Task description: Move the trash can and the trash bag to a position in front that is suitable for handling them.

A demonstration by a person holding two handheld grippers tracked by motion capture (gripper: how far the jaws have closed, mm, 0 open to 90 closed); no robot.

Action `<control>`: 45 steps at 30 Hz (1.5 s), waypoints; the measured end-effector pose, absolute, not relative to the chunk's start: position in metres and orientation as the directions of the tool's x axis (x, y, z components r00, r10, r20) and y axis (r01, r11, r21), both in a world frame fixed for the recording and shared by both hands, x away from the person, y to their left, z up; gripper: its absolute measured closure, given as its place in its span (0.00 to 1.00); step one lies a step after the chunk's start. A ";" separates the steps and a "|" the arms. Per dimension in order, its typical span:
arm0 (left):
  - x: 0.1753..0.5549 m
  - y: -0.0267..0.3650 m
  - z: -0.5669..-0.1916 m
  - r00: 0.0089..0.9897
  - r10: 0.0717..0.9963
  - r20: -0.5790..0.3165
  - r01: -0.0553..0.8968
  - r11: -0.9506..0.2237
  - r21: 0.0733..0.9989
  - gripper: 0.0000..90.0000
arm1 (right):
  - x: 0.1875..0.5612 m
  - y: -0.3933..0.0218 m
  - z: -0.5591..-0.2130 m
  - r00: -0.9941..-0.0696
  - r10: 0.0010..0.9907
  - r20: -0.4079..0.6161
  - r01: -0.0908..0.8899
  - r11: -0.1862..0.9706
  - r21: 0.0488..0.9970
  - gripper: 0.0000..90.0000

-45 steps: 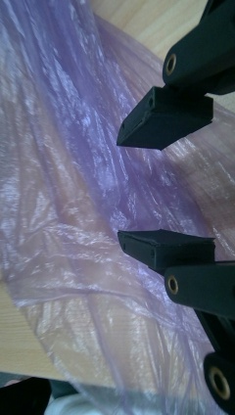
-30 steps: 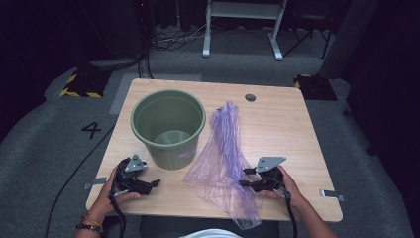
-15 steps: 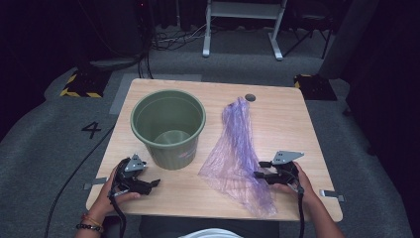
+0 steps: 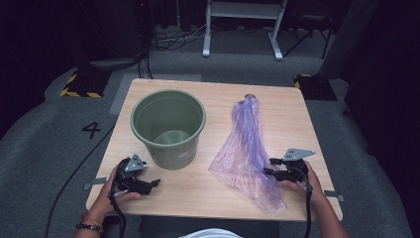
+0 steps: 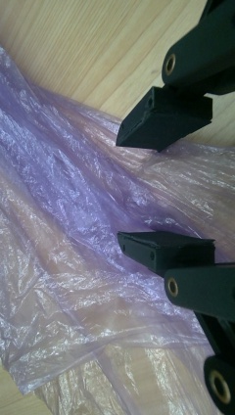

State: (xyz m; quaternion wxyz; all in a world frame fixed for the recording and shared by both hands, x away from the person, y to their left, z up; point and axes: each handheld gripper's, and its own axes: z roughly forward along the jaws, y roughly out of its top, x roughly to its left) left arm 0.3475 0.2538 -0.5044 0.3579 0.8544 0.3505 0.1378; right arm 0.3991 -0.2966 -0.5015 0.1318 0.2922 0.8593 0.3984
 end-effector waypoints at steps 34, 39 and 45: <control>0.398 0.270 -0.504 0.735 0.678 0.000 0.497 -0.538 0.681 0.00 | 0.400 -0.313 -0.502 -0.765 0.644 0.015 0.427 0.489 0.761 0.43; 0.404 0.266 -0.505 0.768 0.640 0.003 0.464 -0.561 0.686 0.01 | 0.400 -0.313 -0.502 -0.766 0.643 0.012 0.425 0.492 0.760 0.42; 0.409 0.257 -0.505 0.816 0.578 0.001 0.421 -0.595 0.685 0.01 | 0.400 -0.313 -0.502 -0.767 0.642 0.012 0.425 0.493 0.759 0.41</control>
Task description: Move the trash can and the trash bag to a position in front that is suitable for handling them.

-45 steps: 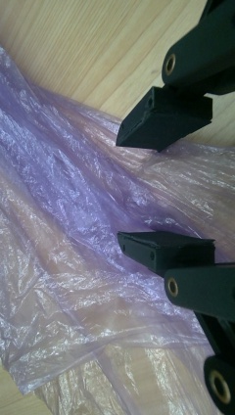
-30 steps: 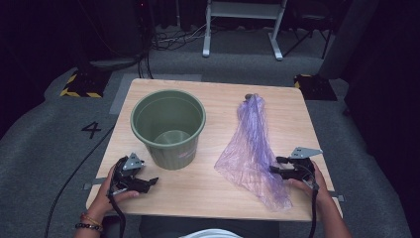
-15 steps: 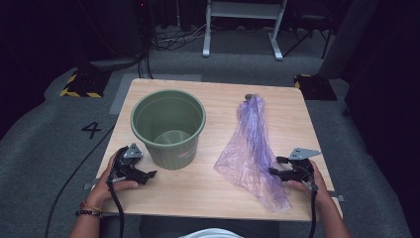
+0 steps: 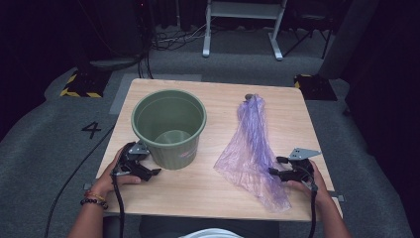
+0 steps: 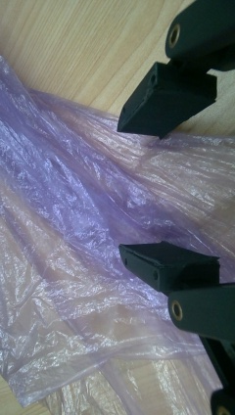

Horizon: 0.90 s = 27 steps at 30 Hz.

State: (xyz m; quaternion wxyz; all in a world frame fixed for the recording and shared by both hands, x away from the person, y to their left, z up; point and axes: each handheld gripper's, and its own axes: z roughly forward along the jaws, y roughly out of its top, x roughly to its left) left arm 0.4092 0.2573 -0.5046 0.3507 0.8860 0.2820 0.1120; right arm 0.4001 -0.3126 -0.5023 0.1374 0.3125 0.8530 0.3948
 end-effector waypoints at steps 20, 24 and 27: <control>0.433 0.204 -0.505 0.890 0.455 -0.006 0.336 -0.647 0.685 0.00 | 0.400 -0.312 -0.502 -0.766 0.643 0.010 0.424 0.494 0.759 0.41; 0.433 0.196 -0.505 0.897 0.443 -0.003 0.323 -0.651 0.687 0.00 | 0.400 -0.312 -0.502 -0.766 0.643 0.009 0.424 0.494 0.759 0.41; 0.434 0.189 -0.504 0.905 0.425 0.001 0.309 -0.658 0.687 0.01 | 0.400 -0.312 -0.502 -0.766 0.643 0.006 0.423 0.496 0.758 0.41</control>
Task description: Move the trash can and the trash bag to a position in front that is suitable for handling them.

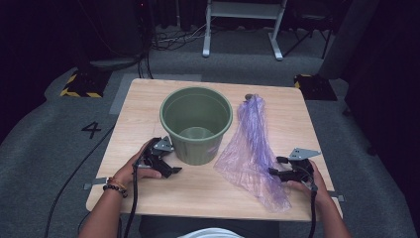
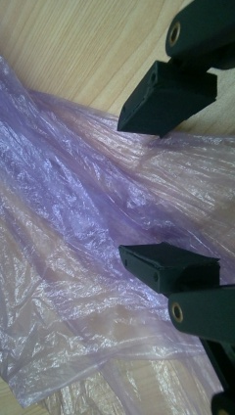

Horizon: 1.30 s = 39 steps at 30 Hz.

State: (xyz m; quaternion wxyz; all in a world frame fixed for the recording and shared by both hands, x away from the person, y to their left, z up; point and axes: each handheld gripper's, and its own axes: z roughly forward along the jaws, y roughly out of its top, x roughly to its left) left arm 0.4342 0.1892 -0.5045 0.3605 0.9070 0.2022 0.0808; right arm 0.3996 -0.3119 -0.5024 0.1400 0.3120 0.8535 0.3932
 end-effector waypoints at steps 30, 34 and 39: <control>0.442 0.135 -0.504 0.916 0.400 -0.008 0.296 -0.665 0.685 0.01 | 0.396 -0.308 -0.502 -0.776 0.631 0.005 0.415 0.504 0.757 0.40; 0.436 0.140 -0.504 0.893 0.451 -0.006 0.332 -0.649 0.685 0.01 | 0.389 -0.291 -0.501 -0.789 0.615 0.001 0.414 0.529 0.740 0.35; 0.425 0.145 -0.505 0.870 0.493 -0.010 0.364 -0.628 0.688 0.01 | 0.381 -0.256 -0.498 -0.805 0.593 0.004 0.418 0.563 0.713 0.27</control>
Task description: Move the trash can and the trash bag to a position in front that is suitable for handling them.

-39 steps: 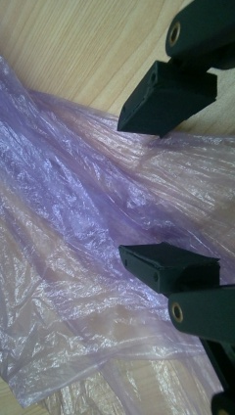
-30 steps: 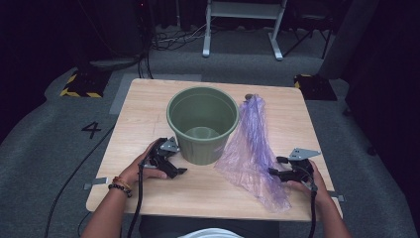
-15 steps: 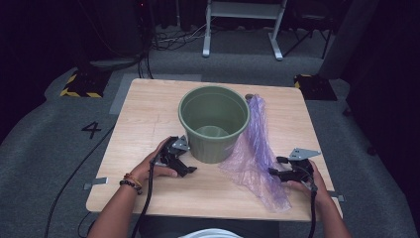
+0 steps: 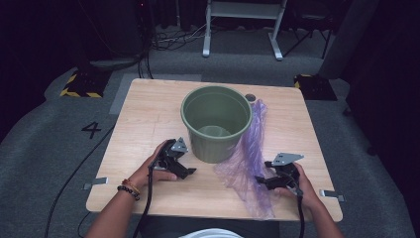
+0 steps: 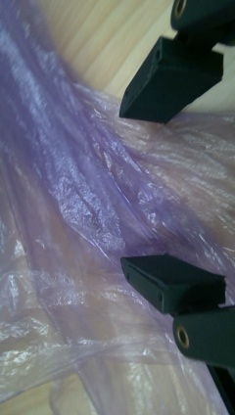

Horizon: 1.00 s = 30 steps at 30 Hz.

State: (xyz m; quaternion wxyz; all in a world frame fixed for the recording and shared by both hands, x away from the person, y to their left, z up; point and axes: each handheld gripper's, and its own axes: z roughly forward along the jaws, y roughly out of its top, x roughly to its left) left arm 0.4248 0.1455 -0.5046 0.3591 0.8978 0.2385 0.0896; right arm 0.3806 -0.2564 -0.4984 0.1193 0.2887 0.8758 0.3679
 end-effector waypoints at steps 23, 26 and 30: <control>0.382 0.170 -0.505 0.841 0.540 -0.008 0.398 -0.610 0.685 0.01 | 0.336 -0.260 -0.447 -0.877 0.474 -0.077 0.257 0.600 0.757 0.53; 0.380 0.169 -0.504 0.838 0.546 -0.007 0.401 -0.607 0.686 0.01 | 0.337 -0.264 -0.459 -0.888 0.456 -0.054 0.285 0.639 0.714 0.65; 0.378 0.163 -0.503 0.823 0.568 -0.013 0.413 -0.583 0.699 0.08 | 0.345 -0.253 -0.481 -0.902 0.431 -0.024 0.299 0.664 0.685 0.66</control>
